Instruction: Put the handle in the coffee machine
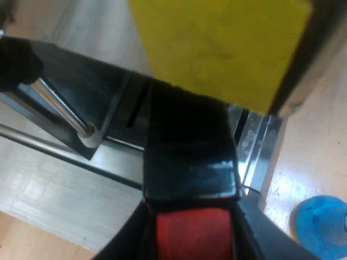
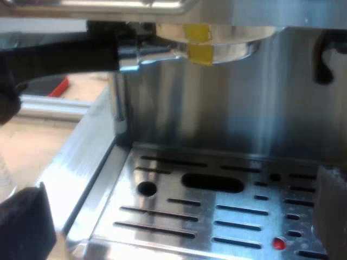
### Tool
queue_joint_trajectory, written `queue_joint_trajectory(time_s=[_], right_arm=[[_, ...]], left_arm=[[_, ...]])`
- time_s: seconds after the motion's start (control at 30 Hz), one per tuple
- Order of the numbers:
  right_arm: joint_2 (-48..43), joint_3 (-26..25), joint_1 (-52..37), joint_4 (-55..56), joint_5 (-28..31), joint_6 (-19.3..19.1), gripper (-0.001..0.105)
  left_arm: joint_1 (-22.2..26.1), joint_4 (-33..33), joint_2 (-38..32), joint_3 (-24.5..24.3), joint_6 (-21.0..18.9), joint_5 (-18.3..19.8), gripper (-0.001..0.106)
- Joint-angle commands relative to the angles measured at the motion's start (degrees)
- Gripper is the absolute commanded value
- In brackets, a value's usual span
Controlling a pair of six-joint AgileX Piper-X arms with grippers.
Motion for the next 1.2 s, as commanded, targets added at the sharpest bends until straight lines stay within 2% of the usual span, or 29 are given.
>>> queue_joint_trajectory(time_s=[0.03, 0.13, 0.2, 0.27, 0.3, 0.37, 0.6, 0.87, 1.0, 1.13, 1.2], right_arm=[[0.0, -0.04, -0.26, 0.1, -2.71, -2.96, 0.105], [0.0, -0.04, -0.26, 0.1, -4.41, -5.18, 0.099], [0.0, -0.04, -0.57, -0.07, -4.8, -6.2, 0.084], [0.0, -0.04, -0.97, -0.06, -5.62, -6.18, 0.075], [0.0, -0.04, -1.08, -0.06, -5.71, -6.18, 0.074], [0.0, -0.04, -2.8, -0.06, -6.64, -6.18, 0.064], [1.13, -0.04, -8.47, -0.36, -15.66, -6.4, 0.062], [6.28, -0.04, -11.44, -9.58, -16.05, -6.72, 0.062], [9.52, -0.04, -11.67, -18.89, -15.87, -12.99, 0.062], [12.94, -0.04, -11.67, -26.22, -15.28, -15.79, 0.062], [15.2, -0.04, -11.67, -30.14, -13.01, -16.46, 0.055]], left_arm=[[0.03, 0.24, -1.07, -2.08, -0.04, 5.67, 0.0], [0.03, 1.71, -1.07, -2.99, -0.04, 5.67, 0.0], [0.03, 1.85, -1.07, -3.02, -0.04, 5.67, 0.0], [0.03, 2.02, -1.07, -3.02, -0.04, 5.69, 0.0], [0.03, 2.04, -1.07, -3.02, -0.04, 5.69, 0.0], [0.03, 2.18, -1.07, -3.02, -0.04, 5.69, 0.0], [0.03, 4.45, -1.07, -4.0, -0.04, 5.2, 0.0], [0.03, 5.13, -1.07, -4.81, -0.04, 4.94, 0.0], [0.03, 5.51, -1.07, -4.81, -0.04, 4.81, 0.0], [0.03, 5.51, -1.07, -4.81, -0.04, 4.81, 0.0], [0.03, 5.51, -1.07, -4.81, -0.04, 4.81, 0.0]])
